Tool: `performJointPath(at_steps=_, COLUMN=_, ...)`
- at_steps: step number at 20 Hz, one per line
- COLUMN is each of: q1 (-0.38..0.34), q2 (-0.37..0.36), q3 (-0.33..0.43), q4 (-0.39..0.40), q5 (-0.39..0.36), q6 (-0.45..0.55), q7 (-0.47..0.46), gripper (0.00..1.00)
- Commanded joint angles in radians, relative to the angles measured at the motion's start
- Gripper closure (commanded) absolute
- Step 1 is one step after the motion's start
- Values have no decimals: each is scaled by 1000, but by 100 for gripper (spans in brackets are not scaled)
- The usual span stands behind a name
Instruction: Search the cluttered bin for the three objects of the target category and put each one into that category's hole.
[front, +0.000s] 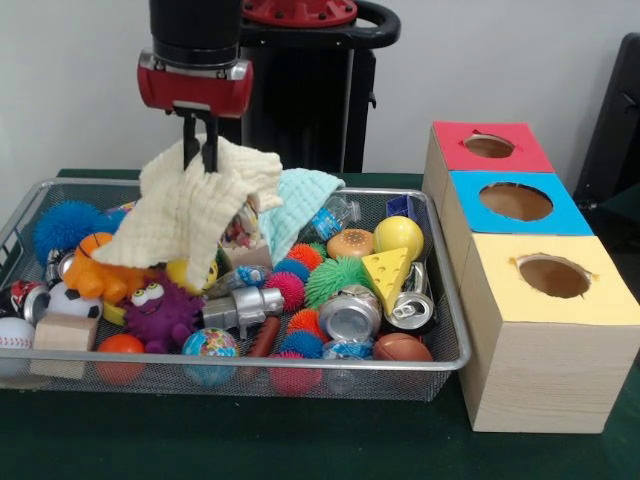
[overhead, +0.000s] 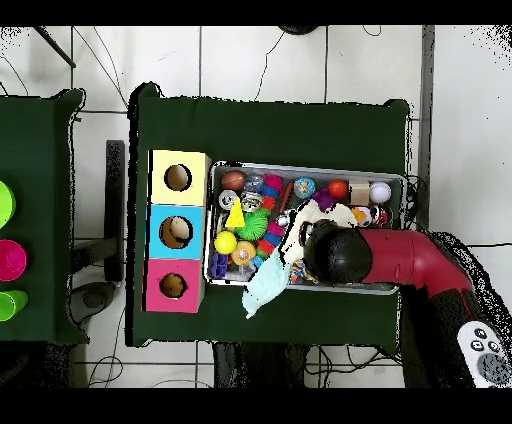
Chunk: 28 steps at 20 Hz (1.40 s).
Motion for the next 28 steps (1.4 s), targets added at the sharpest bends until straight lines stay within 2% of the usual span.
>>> performJointPath(at_steps=1, q1=3, q2=-41, q3=-43, q4=82, q5=42, q6=89, q7=57, gripper=100)
performJointPath(at_steps=14, q1=41, q2=-107, q3=-77, q4=124, q5=98, q6=126, q7=62, gripper=100)
performJointPath(at_steps=20, q1=102, q2=-188, q3=-124, q4=180, q5=126, q6=148, q7=106, gripper=100)
performJointPath(at_steps=28, q1=142, q2=-101, q3=-155, q4=177, q5=137, q6=36, q7=143, gripper=100)
